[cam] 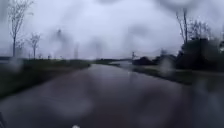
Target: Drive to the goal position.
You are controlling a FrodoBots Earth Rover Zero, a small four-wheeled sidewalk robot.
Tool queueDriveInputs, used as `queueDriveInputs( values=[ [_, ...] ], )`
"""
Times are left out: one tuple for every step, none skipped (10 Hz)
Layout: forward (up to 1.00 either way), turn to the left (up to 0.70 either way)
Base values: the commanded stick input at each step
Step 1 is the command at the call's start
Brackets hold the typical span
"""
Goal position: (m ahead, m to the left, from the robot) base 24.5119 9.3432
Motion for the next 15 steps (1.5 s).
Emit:
queueDriveInputs(
  values=[
    [0.7, 0.03],
    [0.7, 0.05],
    [0.7, 0.33],
    [0.7, 0.09],
    [0.7, 0.01],
    [0.7, 0.0],
    [0.7, 0.0],
    [0.7, 0.0],
    [0.7, 0.0],
    [0.7, 0.0],
    [0.7, 0.0],
    [0.7, 0.0],
    [0.7, 0.0],
    [0.7, 0.0],
    [0.7, 0.0]
  ],
)
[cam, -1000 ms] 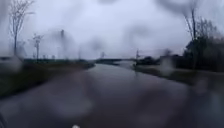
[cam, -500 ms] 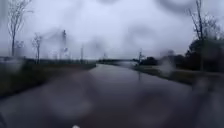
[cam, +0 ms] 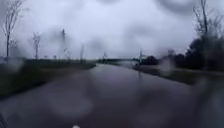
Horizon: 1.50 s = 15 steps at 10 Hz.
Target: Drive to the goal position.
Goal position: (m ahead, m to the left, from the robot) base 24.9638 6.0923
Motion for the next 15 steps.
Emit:
queueDriveInputs(
  values=[
    [0.7, 0.0],
    [0.7, 0.0],
    [0.7, 0.0],
    [0.7, 0.0],
    [0.7, 0.0],
    [0.7, 0.0],
    [0.7, 0.0],
    [0.7, 0.0],
    [0.7, 0.0],
    [0.7, 0.0],
    [0.7, 0.0],
    [0.7, 0.0],
    [0.7, 0.0],
    [0.7, 0.0],
    [0.7, 0.0]
  ],
)
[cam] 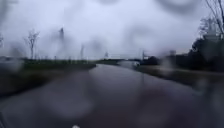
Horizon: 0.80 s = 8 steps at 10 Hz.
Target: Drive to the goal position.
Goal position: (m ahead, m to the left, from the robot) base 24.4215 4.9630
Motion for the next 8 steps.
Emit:
queueDriveInputs(
  values=[
    [0.7, 0.0],
    [0.7, 0.0],
    [0.7, 0.0],
    [0.7, 0.0],
    [0.7, 0.0],
    [0.7, 0.0],
    [0.7, 0.0],
    [0.7, 0.0]
  ],
)
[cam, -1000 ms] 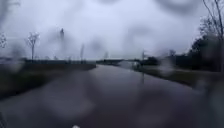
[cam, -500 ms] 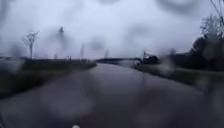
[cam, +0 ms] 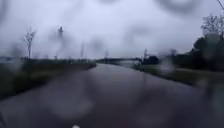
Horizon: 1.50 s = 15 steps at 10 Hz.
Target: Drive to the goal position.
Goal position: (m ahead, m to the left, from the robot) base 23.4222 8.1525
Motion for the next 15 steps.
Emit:
queueDriveInputs(
  values=[
    [0.7, 0.0],
    [0.7, 0.0],
    [0.7, 0.0],
    [0.7, 0.0],
    [0.7, 0.0],
    [0.7, 0.0],
    [0.7, 0.0],
    [0.7, 0.0],
    [0.7, 0.0],
    [0.7, 0.01],
    [0.7, 0.05],
    [0.7, 0.28],
    [0.7, 0.29],
    [0.7, 0.11],
    [0.7, 0.0]
  ],
)
